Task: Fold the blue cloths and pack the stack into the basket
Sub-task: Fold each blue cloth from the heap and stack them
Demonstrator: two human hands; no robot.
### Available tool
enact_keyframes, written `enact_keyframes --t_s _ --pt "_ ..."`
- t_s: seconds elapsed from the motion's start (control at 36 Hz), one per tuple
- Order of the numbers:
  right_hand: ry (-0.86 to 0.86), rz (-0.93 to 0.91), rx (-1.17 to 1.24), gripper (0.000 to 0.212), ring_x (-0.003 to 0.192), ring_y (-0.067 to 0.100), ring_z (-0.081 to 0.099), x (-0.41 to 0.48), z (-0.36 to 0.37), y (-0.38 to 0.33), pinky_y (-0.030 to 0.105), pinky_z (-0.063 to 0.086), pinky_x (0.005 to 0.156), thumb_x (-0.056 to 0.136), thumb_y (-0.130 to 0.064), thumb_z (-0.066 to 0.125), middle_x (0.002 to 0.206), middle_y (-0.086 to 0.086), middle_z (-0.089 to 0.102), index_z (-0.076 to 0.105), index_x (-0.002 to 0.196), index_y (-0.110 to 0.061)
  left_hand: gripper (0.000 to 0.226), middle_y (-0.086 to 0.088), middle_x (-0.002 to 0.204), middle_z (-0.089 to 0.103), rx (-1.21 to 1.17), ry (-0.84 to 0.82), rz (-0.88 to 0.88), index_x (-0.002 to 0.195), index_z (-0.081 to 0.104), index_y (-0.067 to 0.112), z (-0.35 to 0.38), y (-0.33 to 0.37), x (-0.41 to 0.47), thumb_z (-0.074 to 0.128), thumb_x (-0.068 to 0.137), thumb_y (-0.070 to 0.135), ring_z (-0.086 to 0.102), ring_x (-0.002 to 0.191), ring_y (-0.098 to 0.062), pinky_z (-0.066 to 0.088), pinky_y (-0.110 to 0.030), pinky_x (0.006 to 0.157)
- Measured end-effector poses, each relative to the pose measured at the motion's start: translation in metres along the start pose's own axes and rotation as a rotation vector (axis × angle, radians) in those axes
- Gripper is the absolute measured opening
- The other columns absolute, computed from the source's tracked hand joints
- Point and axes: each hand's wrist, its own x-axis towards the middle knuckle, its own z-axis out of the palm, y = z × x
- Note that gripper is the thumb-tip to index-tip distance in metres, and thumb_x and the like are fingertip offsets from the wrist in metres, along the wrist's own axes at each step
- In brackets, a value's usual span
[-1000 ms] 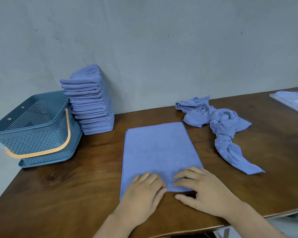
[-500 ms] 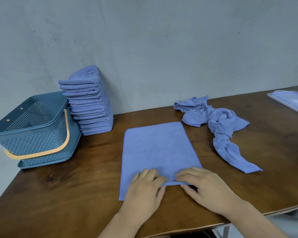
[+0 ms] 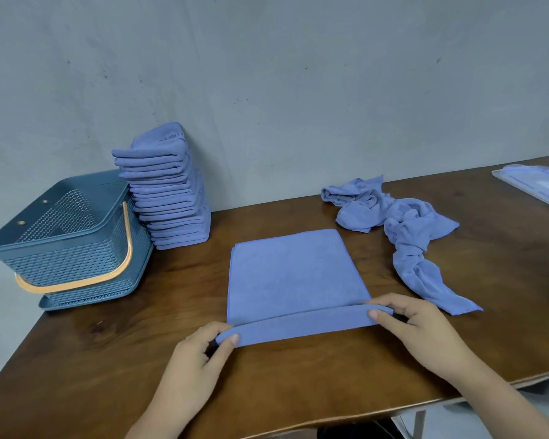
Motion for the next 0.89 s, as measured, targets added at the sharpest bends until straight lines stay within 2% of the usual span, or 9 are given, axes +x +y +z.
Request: enact_keyframes --t_s 0.19,0.36,0.47,0.56,0.67,0.75,0.81,0.83,0.89 --pt "0.007 -0.028 0.095 0.013 0.106 0.017 0.073 -0.004 -0.001 -0.004 0.033 0.055 0.098 0.098 -0.021 0.071 0.104 0.000 0.079 0.083 0.102 -0.024 0.009 0.002 0.094 0.072 -0.109 0.006 0.009 0.103 0.077 0.028 -0.005 0.011 -0.005 0.069 0.100 0.027 0.066 0.088 -0.017 0.045 -0.022 0.073" --pt "0.026 -0.057 0.186 0.018 0.108 0.029 0.068 0.021 0.002 -0.002 0.045 0.052 0.101 0.099 -0.026 0.066 0.104 0.011 0.073 0.075 0.104 -0.011 0.014 -0.001 0.101 0.074 -0.302 0.028 0.022 0.102 0.077 0.027 -0.007 0.025 0.011 0.063 0.100 0.024 0.069 0.096 -0.015 0.051 -0.023 0.082" --pt "0.082 -0.051 0.264 0.028 0.087 0.016 0.056 0.050 0.004 -0.011 0.039 0.043 0.084 0.096 -0.034 0.065 0.090 0.012 0.058 0.065 0.094 -0.006 0.016 -0.001 0.095 0.074 -0.399 0.024 -0.008 0.101 0.075 0.017 -0.007 0.032 0.037 0.062 0.102 0.026 0.068 0.089 -0.012 0.051 -0.024 0.077" --pt "0.099 -0.043 0.309 0.025 0.093 0.023 0.059 0.078 0.004 -0.017 0.045 0.043 0.087 0.101 -0.030 0.065 0.102 0.024 0.058 0.065 0.097 -0.005 0.017 -0.007 0.097 0.075 -0.485 0.105 -0.061 0.098 0.075 0.014 -0.010 0.033 0.067 0.061 0.106 0.021 0.068 0.088 -0.018 0.052 -0.026 0.075" --pt "0.126 0.031 0.351 0.018 0.108 0.033 0.069 0.118 0.004 -0.022 0.048 0.051 0.095 0.104 -0.027 0.064 0.110 0.017 0.072 0.072 0.100 -0.011 0.020 -0.015 0.109 0.077 -0.564 0.124 -0.111 0.105 0.074 0.011 -0.010 0.031 0.110 0.063 0.106 0.028 0.071 0.108 -0.041 0.053 -0.064 0.096" --pt "0.157 0.083 0.311 0.027 0.106 0.038 0.070 0.153 0.007 -0.022 0.053 0.054 0.095 0.102 -0.035 0.067 0.110 0.020 0.072 0.071 0.104 -0.008 0.020 -0.008 0.115 0.079 -0.578 0.118 -0.197 0.111 0.078 0.021 -0.005 0.030 0.143 0.062 0.106 0.033 0.074 0.111 -0.034 0.055 -0.063 0.101" --pt "0.173 0.128 0.247 0.049 0.089 0.034 0.065 0.179 0.011 -0.013 0.048 0.051 0.083 0.095 -0.049 0.069 0.098 0.023 0.066 0.065 0.103 0.000 0.021 -0.002 0.115 0.079 -0.566 0.111 -0.291 0.113 0.078 0.027 0.000 0.024 0.166 0.063 0.105 0.038 0.075 0.110 -0.028 0.057 -0.059 0.101" --pt "0.181 0.155 0.223 0.055 0.086 0.030 0.060 0.192 0.013 -0.007 0.044 0.048 0.080 0.092 -0.054 0.069 0.092 0.015 0.064 0.062 0.100 0.000 0.021 0.000 0.115 0.079 -0.547 0.113 -0.340 0.111 0.078 0.029 0.004 0.018 0.176 0.063 0.103 0.042 0.075 0.109 -0.026 0.057 -0.058 0.101" --pt "0.192 0.203 0.178 0.035 0.099 0.016 0.062 0.208 0.021 0.006 0.034 0.046 0.087 0.097 -0.046 0.067 0.107 -0.006 0.069 0.072 0.103 -0.012 0.023 0.001 0.118 0.076 -0.470 0.144 -0.434 0.114 0.073 0.029 0.012 0.006 0.190 0.063 0.102 0.045 0.072 0.110 -0.022 0.057 -0.051 0.100"
